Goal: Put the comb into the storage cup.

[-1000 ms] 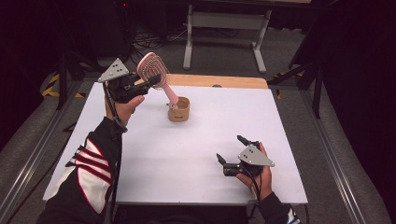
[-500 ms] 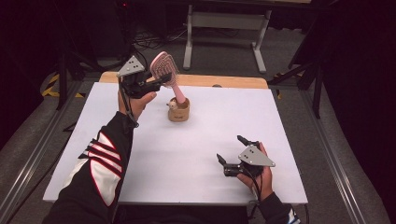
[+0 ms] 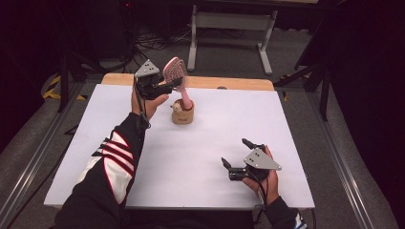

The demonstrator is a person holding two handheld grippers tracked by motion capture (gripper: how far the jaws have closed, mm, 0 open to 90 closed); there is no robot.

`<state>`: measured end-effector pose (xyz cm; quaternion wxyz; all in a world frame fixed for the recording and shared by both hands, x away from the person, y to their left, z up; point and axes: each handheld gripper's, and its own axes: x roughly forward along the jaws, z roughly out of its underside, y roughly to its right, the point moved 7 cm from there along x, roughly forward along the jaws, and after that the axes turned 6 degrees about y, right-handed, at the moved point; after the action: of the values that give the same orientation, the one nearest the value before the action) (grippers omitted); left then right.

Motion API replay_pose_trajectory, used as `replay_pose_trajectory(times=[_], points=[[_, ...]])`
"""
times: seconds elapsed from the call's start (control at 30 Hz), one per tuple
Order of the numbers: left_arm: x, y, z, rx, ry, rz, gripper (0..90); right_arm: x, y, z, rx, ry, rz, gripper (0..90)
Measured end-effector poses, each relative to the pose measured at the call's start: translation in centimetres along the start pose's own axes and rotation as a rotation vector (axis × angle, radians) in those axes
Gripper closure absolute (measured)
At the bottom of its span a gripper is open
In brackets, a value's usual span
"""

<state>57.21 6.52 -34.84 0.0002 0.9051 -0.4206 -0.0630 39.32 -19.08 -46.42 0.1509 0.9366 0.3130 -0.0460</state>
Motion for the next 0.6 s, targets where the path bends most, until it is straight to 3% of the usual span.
replay_pose_trajectory(times=[0.27,0.37,0.6], points=[[-0.1,0.0,0.0,-0.006,-0.004,-0.007,63.6,0.4,-0.5,0.1,-0.005,-0.011,-0.023,6.2],[0.0,0.4,0.0,0.020,-0.034,-0.011,63.7,0.3,-0.6,0.1,-0.007,-0.011,-0.020,6.3],[0.0,0.9,0.4,0.033,-0.083,0.001,63.6,0.4,-0.6,0.2,-0.009,-0.016,-0.022,6.3]])
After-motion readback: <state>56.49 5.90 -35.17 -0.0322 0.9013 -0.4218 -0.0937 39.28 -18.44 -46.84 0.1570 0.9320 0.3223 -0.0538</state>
